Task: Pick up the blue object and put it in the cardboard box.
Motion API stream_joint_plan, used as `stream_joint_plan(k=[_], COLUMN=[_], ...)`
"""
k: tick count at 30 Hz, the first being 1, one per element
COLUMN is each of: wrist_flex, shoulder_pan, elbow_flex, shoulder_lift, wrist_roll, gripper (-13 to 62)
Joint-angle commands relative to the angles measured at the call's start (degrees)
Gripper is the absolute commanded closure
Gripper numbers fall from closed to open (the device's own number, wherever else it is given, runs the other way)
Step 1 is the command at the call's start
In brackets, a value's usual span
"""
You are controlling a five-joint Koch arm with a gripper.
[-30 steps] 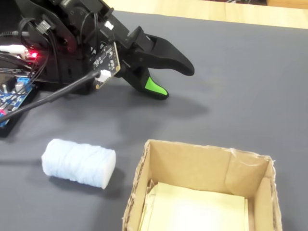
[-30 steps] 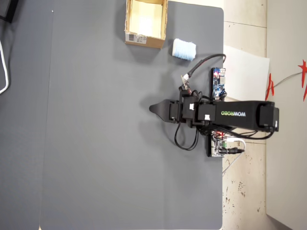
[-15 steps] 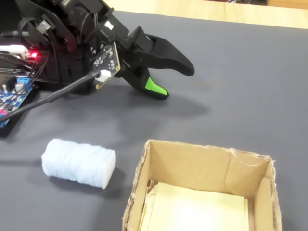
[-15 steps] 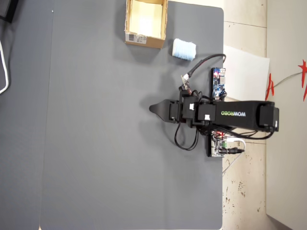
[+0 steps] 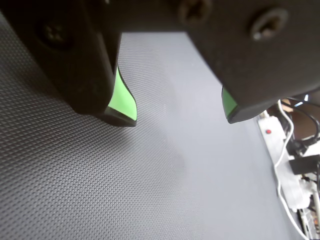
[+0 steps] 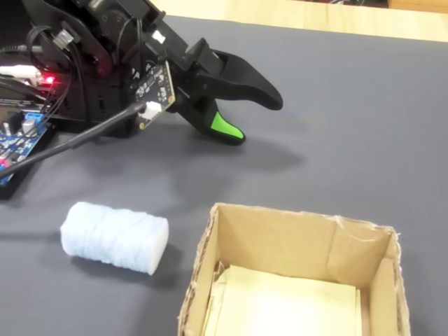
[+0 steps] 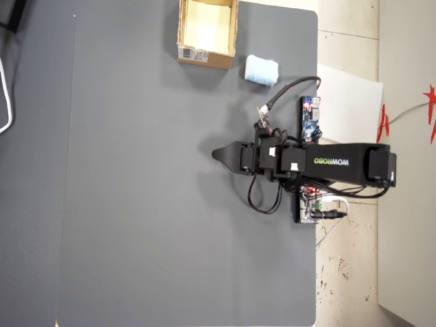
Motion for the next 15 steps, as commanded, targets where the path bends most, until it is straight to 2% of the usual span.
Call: stream_joint_plan(k=[1,15], wrist_flex=[6.3,3.6], shoulder_pan=[-0.1,0.3], elbow_flex=[2.3,1.8], shoulder_lift=[4.9,4.9], wrist_roll=[2.0,-2.5], gripper=[15.6,15.7])
